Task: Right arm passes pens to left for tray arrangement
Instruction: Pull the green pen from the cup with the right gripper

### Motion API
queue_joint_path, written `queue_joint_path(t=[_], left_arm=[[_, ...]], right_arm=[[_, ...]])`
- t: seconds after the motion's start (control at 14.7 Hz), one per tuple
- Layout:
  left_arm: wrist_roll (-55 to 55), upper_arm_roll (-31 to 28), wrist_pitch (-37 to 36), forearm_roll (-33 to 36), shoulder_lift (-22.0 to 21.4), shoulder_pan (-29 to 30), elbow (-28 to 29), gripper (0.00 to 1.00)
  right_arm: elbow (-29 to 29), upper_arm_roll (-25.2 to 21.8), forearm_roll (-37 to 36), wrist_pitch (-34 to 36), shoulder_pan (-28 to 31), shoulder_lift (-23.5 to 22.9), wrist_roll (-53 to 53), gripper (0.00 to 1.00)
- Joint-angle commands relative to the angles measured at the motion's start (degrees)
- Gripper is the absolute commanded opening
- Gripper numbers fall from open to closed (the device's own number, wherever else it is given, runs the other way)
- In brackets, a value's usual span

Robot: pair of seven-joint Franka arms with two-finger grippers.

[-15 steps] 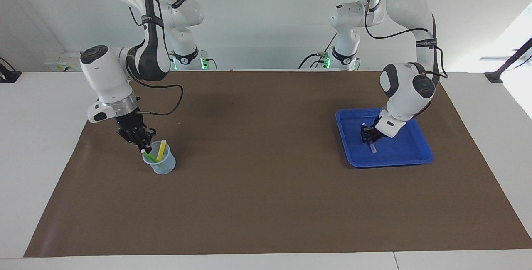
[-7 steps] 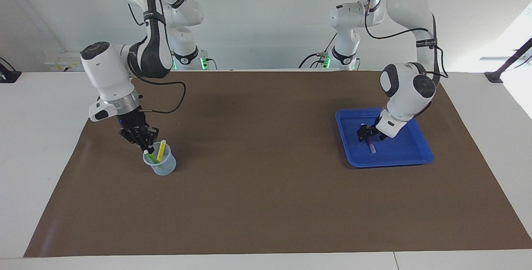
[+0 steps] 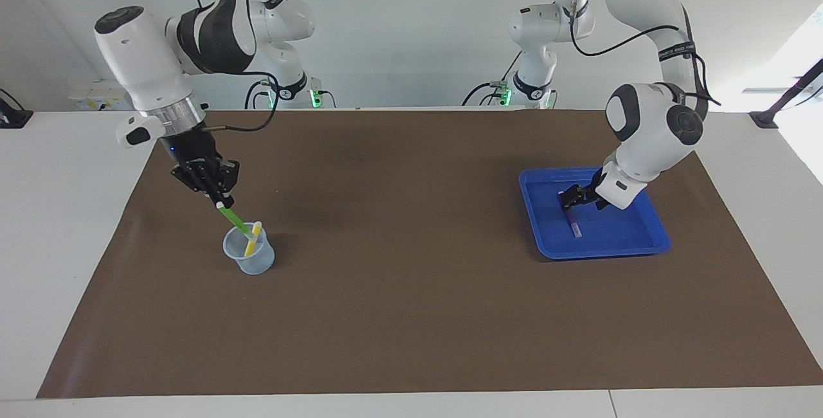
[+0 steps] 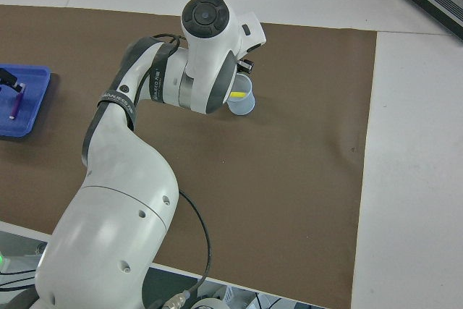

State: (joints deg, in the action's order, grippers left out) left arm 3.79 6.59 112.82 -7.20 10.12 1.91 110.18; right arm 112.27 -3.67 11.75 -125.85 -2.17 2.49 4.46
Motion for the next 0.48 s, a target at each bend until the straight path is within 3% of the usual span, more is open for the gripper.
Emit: queue_joint_path(t=[0.0, 0.2, 0.41], left_arm=[[5.24, 0.09, -7.76, -2.36, -0.37, 0.11, -6.1, 1.0], [14.45, 0.09, -12.44, -5.8, -1.76, -0.06, -10.77, 1.0], [28.86, 0.09, -12.27, -11.5, -6.24, -0.32, -10.86, 1.0]], right_arm=[[-5.03, 0.76, 0.29, 4.55, -0.03, -1.34, 4.38, 0.0], [-5.48, 5.5, 1.08, 3.77, 0.06, -1.61, 16.07, 0.0], [-11.44, 9.9, 2.82, 4.56, 0.15, -5.11, 28.9, 0.0]])
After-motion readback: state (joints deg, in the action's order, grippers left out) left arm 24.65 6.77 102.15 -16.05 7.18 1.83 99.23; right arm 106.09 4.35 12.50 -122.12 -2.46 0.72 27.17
